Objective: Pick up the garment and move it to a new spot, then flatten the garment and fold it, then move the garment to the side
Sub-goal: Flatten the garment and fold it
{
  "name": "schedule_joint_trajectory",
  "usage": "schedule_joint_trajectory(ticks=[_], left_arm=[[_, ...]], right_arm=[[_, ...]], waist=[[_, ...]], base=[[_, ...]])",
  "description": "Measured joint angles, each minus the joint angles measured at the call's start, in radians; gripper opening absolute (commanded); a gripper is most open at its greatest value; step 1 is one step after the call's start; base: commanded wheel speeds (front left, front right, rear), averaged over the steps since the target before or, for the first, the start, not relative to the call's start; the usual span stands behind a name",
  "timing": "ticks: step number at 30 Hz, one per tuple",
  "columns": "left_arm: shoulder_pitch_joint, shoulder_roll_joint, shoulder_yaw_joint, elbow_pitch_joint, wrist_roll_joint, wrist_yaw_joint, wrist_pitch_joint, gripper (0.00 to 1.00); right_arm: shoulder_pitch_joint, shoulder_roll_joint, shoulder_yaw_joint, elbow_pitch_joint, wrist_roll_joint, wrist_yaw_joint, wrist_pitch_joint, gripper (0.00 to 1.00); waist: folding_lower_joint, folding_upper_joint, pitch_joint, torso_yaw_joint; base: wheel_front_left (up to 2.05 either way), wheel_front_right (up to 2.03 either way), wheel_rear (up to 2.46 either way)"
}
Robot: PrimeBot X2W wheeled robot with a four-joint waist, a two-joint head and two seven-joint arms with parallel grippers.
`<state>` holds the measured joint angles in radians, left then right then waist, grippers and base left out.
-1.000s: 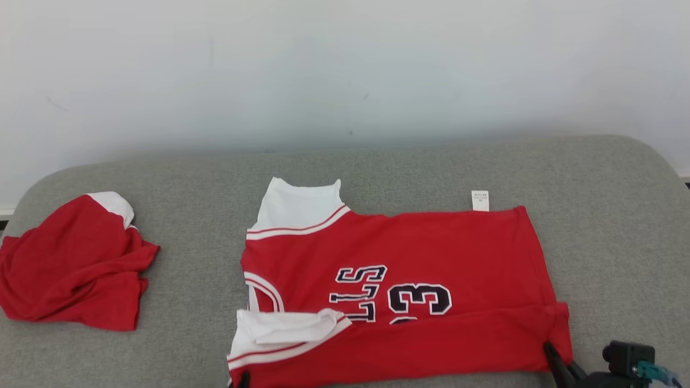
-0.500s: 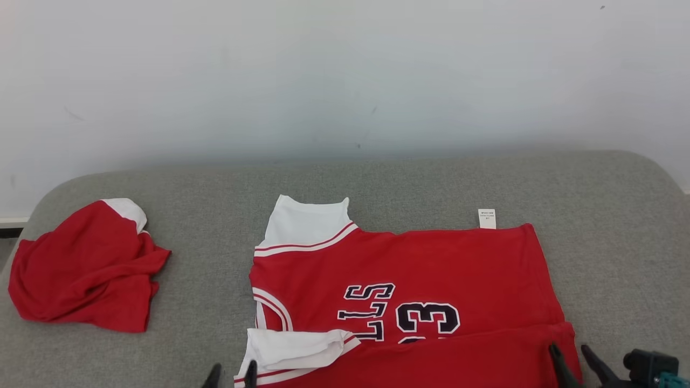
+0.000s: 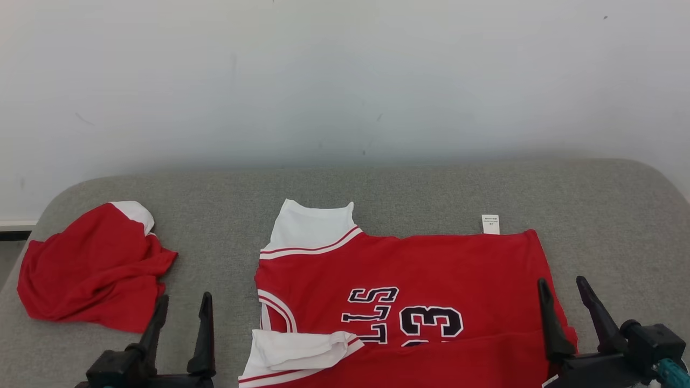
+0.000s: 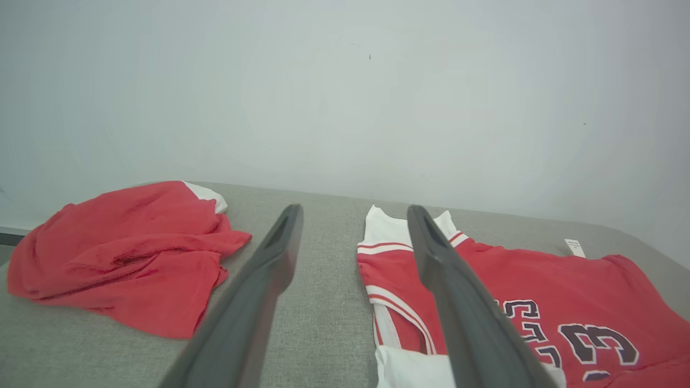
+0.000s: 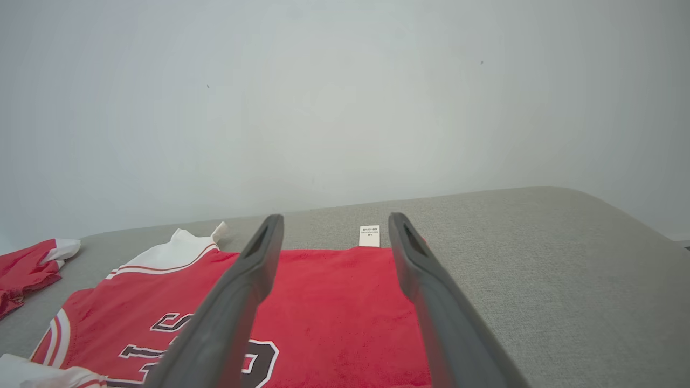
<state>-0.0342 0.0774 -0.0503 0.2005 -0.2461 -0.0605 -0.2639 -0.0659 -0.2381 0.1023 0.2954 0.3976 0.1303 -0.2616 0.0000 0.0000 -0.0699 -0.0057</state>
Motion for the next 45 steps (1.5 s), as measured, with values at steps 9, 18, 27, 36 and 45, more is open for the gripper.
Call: schedule_joint_trajectory(ticks=[9,18,27,36,45], left_arm=[[0.018,0.03,0.053,-0.069,0.061,0.004,0.0,1.0],[0.112,0.04,0.081,-0.075,0.081,-0.002,0.0,1.0],[0.129,0.032,0.09,-0.068,0.082,-0.016,0.0,1.0],[-0.065,0.105,0.042,-0.002,0.084,-0.053,0.02,1.0],[-0.461,0.2,-0.065,0.11,-0.013,-0.069,0.182,1.0]], right_arm=[[0.123,0.078,-0.069,-0.176,-0.16,0.0,0.0,1.0],[0.206,0.082,-0.081,-0.211,-0.207,0.0,-0.002,1.0],[0.208,0.088,-0.072,-0.196,-0.216,0.0,-0.002,1.0],[0.038,0.024,-0.058,-0.121,-0.173,0.0,0.025,1.0],[-0.293,-0.053,-0.04,0.054,-0.145,0.0,0.179,1.0]], waist=[[0.0,0.0,-0.007,0.004],[0.0,0.0,-0.014,-0.001],[-0.0001,0.0,-0.01,-0.008],[0.0,0.0,0.034,-0.027],[0.0002,0.0001,0.143,-0.057]], base=[[0.0,0.0,0.0],[0.0,0.0,0.0],[0.0,0.0,0.0],[0.0,0.0,0.0],[0.0,0.0,0.0]])
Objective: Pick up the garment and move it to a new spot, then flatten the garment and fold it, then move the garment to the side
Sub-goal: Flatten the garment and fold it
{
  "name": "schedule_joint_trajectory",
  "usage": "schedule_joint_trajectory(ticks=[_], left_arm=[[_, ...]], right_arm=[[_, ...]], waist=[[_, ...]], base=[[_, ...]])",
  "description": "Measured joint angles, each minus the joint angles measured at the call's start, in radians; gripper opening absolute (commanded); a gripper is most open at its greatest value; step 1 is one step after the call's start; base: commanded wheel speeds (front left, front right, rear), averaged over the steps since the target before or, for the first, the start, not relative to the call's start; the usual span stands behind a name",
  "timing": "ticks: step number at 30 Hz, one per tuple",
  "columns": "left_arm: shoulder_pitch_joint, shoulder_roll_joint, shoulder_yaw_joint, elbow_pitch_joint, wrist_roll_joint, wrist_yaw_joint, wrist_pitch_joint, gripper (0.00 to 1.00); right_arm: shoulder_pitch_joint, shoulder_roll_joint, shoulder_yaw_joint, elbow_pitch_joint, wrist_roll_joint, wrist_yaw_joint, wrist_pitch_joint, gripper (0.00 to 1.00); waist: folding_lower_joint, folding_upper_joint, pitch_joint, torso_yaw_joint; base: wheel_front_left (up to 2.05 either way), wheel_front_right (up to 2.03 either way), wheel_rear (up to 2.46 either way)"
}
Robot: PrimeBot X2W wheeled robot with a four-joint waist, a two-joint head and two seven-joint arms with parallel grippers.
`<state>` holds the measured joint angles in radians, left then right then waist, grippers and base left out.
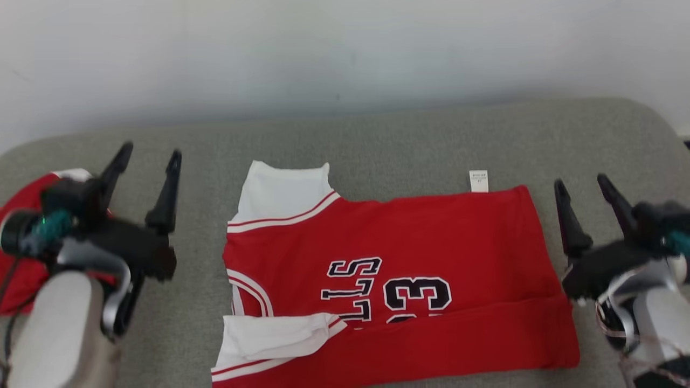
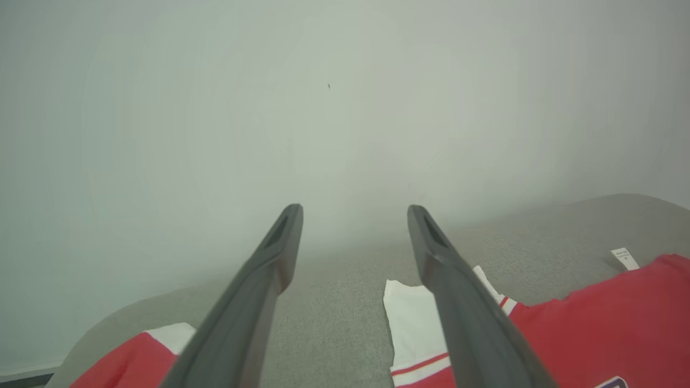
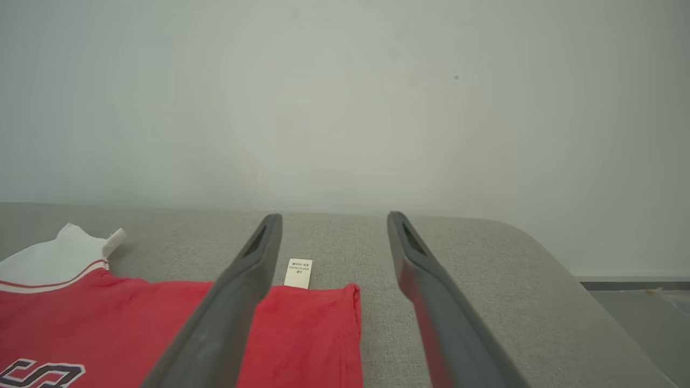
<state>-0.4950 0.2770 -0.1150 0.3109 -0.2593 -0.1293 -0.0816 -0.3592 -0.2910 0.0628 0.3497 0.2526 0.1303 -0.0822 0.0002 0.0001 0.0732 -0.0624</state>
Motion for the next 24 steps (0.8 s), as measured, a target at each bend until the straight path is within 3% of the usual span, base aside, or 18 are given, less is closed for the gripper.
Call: schedule_joint_trajectory(ticks=[10,19,24], left_arm=[[-0.352,0.076,-0.214,0.241,-0.133,-0.001,0.11,1.0],[-0.548,0.105,-0.376,0.458,-0.25,-0.002,0.246,1.0],[-0.6,0.121,-0.421,0.55,-0.304,-0.002,0.264,1.0]], right_arm=[[-0.354,-0.033,0.167,0.301,0.024,0.0,0.145,1.0],[-0.542,0.011,0.298,0.481,0.097,0.0,0.186,1.0],[-0.594,0.04,0.357,0.532,0.155,0.0,0.188,1.0]], waist=[[0.0002,0.0002,0.175,-0.038],[0.0001,0.0002,0.295,-0.09],[0.0,0.0001,0.327,-0.132]], base=[[0.0,0.0,0.0],[0.0,0.0,0.0],[0.0,0.0,0.0]])
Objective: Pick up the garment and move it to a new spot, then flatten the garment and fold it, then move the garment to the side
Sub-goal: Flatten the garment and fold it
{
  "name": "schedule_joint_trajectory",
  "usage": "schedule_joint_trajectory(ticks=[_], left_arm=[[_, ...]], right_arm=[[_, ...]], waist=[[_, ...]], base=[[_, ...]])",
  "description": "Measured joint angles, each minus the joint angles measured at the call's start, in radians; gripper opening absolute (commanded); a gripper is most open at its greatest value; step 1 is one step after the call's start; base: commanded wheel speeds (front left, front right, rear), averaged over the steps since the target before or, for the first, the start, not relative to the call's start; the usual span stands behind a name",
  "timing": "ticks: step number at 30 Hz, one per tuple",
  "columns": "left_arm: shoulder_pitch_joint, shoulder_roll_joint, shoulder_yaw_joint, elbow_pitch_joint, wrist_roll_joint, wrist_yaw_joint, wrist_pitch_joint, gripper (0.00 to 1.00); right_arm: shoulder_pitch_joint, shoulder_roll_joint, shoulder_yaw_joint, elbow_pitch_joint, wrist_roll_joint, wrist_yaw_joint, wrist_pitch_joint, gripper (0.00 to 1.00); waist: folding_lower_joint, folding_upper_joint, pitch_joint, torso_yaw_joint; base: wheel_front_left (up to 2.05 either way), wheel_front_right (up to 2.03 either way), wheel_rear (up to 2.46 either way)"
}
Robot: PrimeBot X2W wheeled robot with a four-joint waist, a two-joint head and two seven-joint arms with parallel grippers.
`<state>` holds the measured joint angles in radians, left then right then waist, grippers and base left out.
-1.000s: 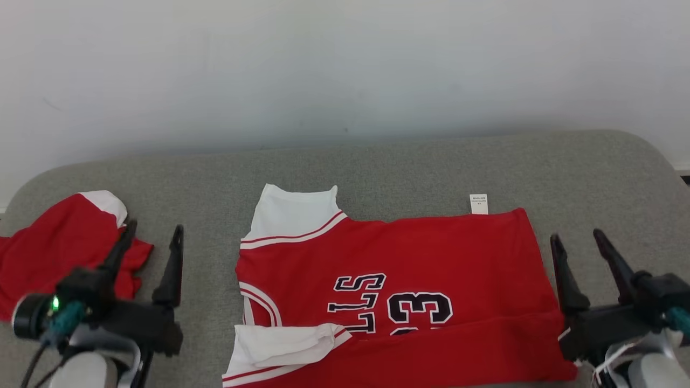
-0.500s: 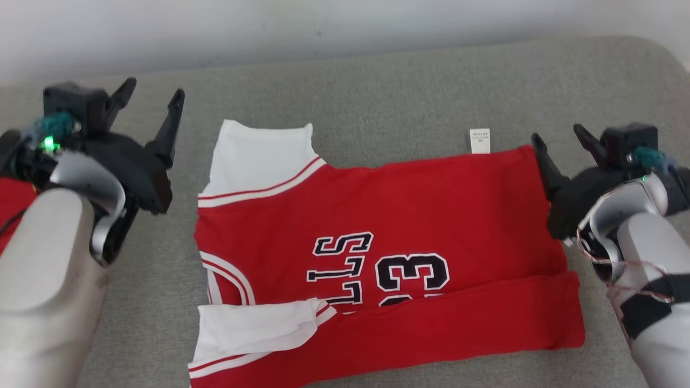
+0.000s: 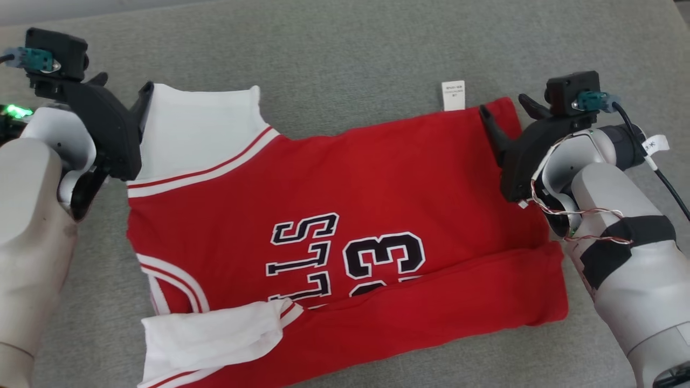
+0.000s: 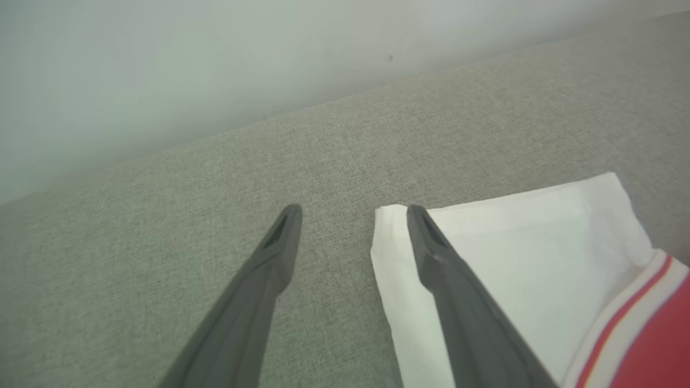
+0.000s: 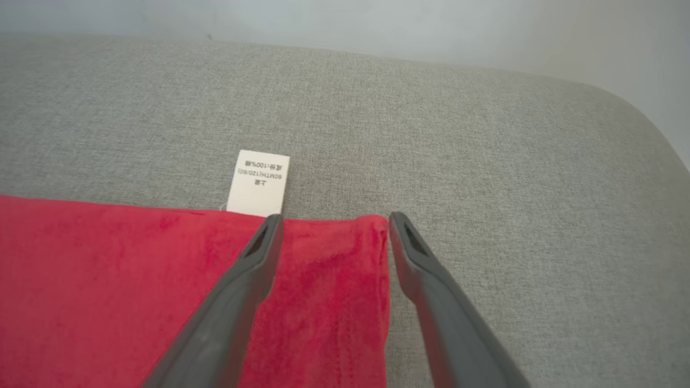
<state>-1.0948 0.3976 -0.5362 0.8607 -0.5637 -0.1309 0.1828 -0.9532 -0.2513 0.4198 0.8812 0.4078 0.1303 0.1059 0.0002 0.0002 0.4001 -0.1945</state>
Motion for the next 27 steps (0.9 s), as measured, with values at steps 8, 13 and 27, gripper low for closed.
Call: schedule_joint_trajectory(ticks=[8,13,27], left_arm=[[-0.029,-0.001,-0.061,0.094,-0.058,0.0,-0.001,1.0],[-0.066,0.0,-0.097,0.136,-0.064,0.0,0.002,1.0],[-0.105,-0.032,-0.172,0.157,-0.173,0.0,0.013,0.0]], right_arm=[[-0.053,0.011,0.072,0.045,0.083,0.0,-0.02,1.0],[-0.082,0.02,0.105,0.068,0.124,0.0,-0.035,1.0],[-0.121,0.013,0.167,0.15,0.217,0.0,-0.091,0.0]], waist=[[-0.0001,-0.0001,0.033,-0.052],[-0.0002,-0.0001,0.054,-0.061],[-0.0002,-0.0002,0.059,-0.04]], base=[[0.0,0.0,0.0],[0.0,0.0,0.0],[0.0,0.0,0.0]])
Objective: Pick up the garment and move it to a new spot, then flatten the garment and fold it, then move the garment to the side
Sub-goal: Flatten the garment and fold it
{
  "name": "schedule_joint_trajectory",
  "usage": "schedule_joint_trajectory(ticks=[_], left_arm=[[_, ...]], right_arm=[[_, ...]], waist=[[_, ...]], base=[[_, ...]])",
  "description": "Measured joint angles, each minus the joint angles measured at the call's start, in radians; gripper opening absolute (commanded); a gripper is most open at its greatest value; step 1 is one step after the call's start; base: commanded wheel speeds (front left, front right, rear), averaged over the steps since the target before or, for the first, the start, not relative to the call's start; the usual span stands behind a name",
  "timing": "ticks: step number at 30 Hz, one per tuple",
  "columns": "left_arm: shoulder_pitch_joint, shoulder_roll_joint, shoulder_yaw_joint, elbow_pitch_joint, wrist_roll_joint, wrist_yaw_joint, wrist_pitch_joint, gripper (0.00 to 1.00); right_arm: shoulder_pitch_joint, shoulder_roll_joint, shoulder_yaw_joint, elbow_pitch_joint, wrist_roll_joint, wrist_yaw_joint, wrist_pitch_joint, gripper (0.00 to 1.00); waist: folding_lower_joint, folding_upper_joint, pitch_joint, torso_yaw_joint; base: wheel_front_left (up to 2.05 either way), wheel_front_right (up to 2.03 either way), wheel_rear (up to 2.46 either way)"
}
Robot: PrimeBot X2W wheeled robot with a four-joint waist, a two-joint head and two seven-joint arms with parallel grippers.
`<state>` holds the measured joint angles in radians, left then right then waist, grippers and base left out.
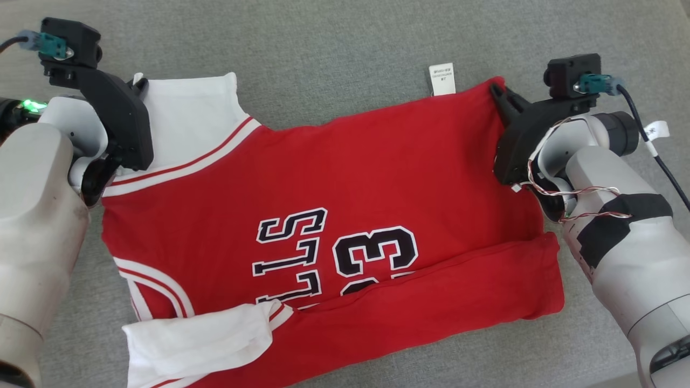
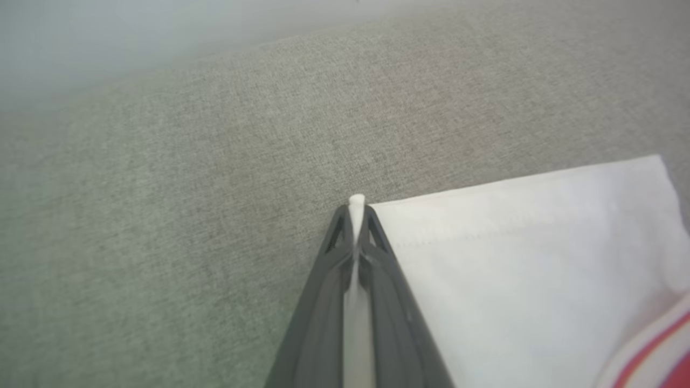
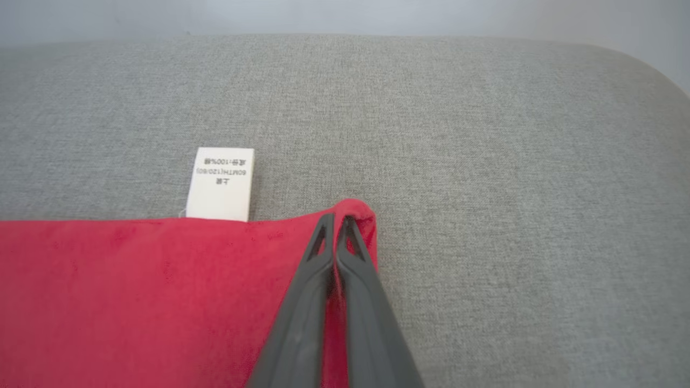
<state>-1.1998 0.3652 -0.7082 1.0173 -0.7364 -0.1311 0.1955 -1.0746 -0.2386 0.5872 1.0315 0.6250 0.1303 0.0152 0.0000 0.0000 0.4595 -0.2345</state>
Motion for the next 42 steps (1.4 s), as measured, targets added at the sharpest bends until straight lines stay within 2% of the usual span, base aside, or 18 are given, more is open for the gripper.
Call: schedule_joint_trajectory(ticks=[9,21,26,33,39,42], left_arm=[[0.025,0.003,-0.036,-0.067,-0.061,0.0,-0.109,0.0],[0.216,0.066,-0.082,-0.336,-0.195,0.0,-0.299,0.0],[0.324,0.069,-0.082,-0.429,-0.213,0.009,-0.359,0.0],[0.519,0.079,-0.072,-0.564,-0.239,0.076,-0.426,0.0],[0.714,0.111,-0.052,-0.706,-0.215,0.167,-0.452,0.0],[0.807,0.109,-0.025,-0.759,-0.215,0.194,-0.455,0.0]], right_arm=[[0.02,-0.02,0.028,0.026,0.028,0.0,-0.106,0.0],[0.187,-0.098,0.076,-0.035,0.134,0.0,-0.237,0.0],[0.261,-0.125,0.078,-0.054,0.172,0.0,-0.263,0.0],[0.391,-0.168,0.035,-0.123,0.202,0.0,-0.277,0.0],[0.541,-0.186,-0.105,-0.262,0.2,0.0,-0.279,0.0],[0.635,-0.187,-0.17,-0.32,0.183,0.0,-0.279,0.0]], waist=[[0.0,0.0,-0.046,0.027],[-0.0001,-0.0001,-0.154,0.092],[-0.0002,0.0,-0.2,0.11],[-0.0002,-0.0001,-0.275,0.138],[-0.0003,-0.0002,-0.34,0.156],[-0.0003,-0.0002,-0.364,0.168]], base=[[0.0,0.0,0.0],[0.0,0.0,0.0],[0.0,0.0,0.0],[0.0,0.0,0.0],[0.0,0.0,0.0],[0.0,0.0,0.0]])
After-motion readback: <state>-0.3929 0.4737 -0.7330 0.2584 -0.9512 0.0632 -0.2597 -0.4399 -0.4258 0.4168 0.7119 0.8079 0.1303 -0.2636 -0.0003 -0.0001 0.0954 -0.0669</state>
